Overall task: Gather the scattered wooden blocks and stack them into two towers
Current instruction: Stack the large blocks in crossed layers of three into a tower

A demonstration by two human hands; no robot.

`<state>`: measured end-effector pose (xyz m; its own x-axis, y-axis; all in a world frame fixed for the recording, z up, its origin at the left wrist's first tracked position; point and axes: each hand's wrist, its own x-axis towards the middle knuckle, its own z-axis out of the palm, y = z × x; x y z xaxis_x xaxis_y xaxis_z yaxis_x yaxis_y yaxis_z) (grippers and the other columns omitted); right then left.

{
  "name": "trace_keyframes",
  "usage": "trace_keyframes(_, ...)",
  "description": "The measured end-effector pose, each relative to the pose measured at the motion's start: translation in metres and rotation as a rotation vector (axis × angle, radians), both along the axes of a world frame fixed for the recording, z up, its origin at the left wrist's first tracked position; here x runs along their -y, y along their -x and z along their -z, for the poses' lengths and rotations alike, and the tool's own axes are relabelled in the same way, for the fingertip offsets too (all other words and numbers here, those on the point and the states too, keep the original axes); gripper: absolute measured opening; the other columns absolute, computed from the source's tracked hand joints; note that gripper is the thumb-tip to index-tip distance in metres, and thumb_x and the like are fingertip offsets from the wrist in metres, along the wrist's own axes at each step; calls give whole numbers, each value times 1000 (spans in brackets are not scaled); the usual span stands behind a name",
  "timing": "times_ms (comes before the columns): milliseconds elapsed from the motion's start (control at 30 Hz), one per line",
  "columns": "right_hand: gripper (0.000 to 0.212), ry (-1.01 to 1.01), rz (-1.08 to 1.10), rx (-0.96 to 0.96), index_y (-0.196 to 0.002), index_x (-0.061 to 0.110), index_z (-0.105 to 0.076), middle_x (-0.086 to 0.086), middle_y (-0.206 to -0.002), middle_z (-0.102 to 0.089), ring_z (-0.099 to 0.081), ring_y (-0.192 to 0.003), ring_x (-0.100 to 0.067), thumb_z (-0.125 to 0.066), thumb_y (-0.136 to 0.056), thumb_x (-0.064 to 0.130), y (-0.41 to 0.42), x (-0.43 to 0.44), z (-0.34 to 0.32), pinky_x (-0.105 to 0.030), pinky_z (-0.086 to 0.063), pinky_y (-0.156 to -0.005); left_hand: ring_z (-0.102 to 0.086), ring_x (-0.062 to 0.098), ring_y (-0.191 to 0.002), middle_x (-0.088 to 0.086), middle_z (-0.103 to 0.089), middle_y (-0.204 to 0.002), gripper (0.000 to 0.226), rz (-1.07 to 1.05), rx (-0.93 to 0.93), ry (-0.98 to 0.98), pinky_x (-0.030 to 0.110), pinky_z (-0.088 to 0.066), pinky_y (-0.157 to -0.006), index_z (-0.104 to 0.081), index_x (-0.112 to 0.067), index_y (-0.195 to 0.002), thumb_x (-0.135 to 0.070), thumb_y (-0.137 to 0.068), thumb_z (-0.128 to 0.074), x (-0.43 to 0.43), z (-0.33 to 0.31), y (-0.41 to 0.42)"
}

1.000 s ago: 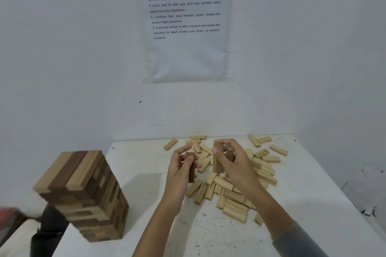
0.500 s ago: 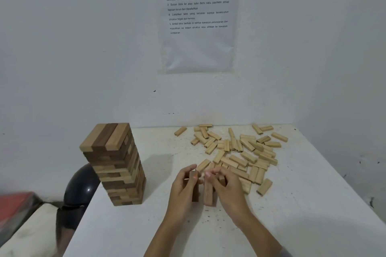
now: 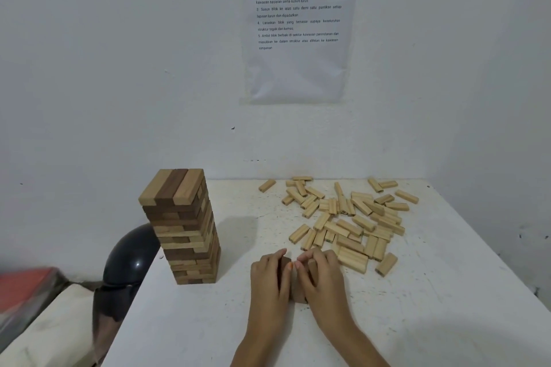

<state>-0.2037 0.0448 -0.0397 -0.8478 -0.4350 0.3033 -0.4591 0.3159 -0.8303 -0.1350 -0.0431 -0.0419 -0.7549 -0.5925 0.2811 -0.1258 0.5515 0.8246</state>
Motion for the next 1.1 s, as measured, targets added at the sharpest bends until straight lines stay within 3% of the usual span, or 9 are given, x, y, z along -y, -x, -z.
trace_keyframes(167,9,109,80,-2,-94,31,-55,16,-101,-44,-46,-100,2,-50,-98,25,-6,-2,-4,-4,-34,-83,-30,-9,-112,-16,-45,-110,21,-92,1,17,3,-27,-88,-59,-23,-114,-20,-102,-43,0,5,0)
trace_keyframes(267,25,225,53,128,-107,27,-57,6,-106,-46,-47,-101,7,-35,-95,24,-7,-6,-10,-2,-32,-84,-40,-1,-113,-18,-48,-110,25,-83,-18,-64,5,-30,-91,-56,-25,-115,-13,-103,-37,2,2,-2)
trace_keyframes(333,24,183,83,158,-118,25,-52,2,-111,-46,-46,-102,7,-36,-101,19,-5,-10,-9,-2,-32,-85,-48,6,-114,-15,-52,-111,29,-95,-34,-165,17,-38,-98,-58,-24,-115,-6,-101,-39,5,4,-2)
trace_keyframes(433,29,166,164,122,-126,28,-45,5,-101,-54,-49,-99,-12,-49,-99,17,-4,-14,-3,-23,-42,-87,-53,7,-112,-14,-56,-115,36,-66,-33,-244,39,-46,-99,-60,-28,-116,-2,-97,-43,13,9,-7)
trace_keyframes(600,20,-5,219,-32,-112,15,-67,10,-96,-53,-37,-100,-9,-62,-92,16,-4,-16,8,-30,-46,-86,-45,-15,-109,-4,-46,-120,41,115,-26,-227,5,-38,-90,-61,-30,-122,-1,-99,-44,16,3,-20)
trace_keyframes(733,23,-158,266,-145,-113,13,-71,2,-94,-43,-31,-93,-12,-63,-92,17,-1,-19,12,-28,-33,-80,-35,-19,-112,-12,-49,-121,41,169,7,-106,-1,-30,-88,-60,-33,-117,1,-94,-54,17,4,-19)
trace_keyframes(867,47,-203,105,-41,-141,19,-46,3,-103,-41,-30,-102,-11,-51,-96,30,-4,-24,5,-28,-33,-94,-25,-14,-118,-17,-50,-124,35,185,38,122,0,-23,-92,-59,-29,-122,-7,-94,-58,19,10,-14)
trace_keyframes(1000,90,-345,-47,-130,-151,32,-15,15,-122,-34,-24,-114,-2,-39,-71,67,-7,-34,4,-24,-20,-99,-20,-16,-120,-17,-47,-126,35,149,53,199,1,-18,-95,-57,-27,-127,-11,-96,-54,17,15,-12)
trace_keyframes(1100,88,-396,-80,-188,-148,40,-5,28,-130,-27,-19,-121,4,-39,-71,67,-6,-33,7,-19,-11,-96,-16,-18,-123,-31,-37,-124,30,109,137,256,4,-7,-95,-53,-37,-124,-27,-96,-55,16,11,-14)
